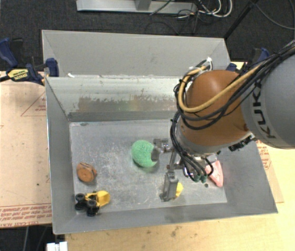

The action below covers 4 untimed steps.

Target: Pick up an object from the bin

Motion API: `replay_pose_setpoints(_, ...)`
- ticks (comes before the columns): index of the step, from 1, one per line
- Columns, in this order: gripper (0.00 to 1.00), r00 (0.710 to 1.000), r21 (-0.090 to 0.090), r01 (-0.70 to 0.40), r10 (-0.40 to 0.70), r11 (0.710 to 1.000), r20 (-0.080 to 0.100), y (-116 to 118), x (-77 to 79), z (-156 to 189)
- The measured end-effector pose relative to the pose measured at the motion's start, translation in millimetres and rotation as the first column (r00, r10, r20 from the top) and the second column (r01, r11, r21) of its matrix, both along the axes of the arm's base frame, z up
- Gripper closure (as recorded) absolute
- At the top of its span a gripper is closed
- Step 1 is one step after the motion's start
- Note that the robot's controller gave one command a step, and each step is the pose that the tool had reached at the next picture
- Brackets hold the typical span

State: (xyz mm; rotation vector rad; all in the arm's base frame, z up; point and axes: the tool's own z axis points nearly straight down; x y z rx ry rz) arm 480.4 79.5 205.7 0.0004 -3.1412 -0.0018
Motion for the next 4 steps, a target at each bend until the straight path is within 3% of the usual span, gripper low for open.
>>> replay_pose_setpoints(1, 0.0, 1.0, 0.001, 0.01, -0.01, 1.0, 0.008, -14, 52.6, -77)
replay_pose_setpoints(2, 0.0, 0.995, 0.0, -0.103, 0.103, 0.995, 0.001, -13, 113.0, -76)
replay_pose_setpoints(3, 0.0, 0.992, 0.0, 0.124, -0.124, 0.992, 0.001, -17, 80.7, -91)
replay_pose_setpoints(4, 0.0, 0.996, 0.0, -0.094, 0.094, 0.996, 0.005, -20, 99.7, -123)
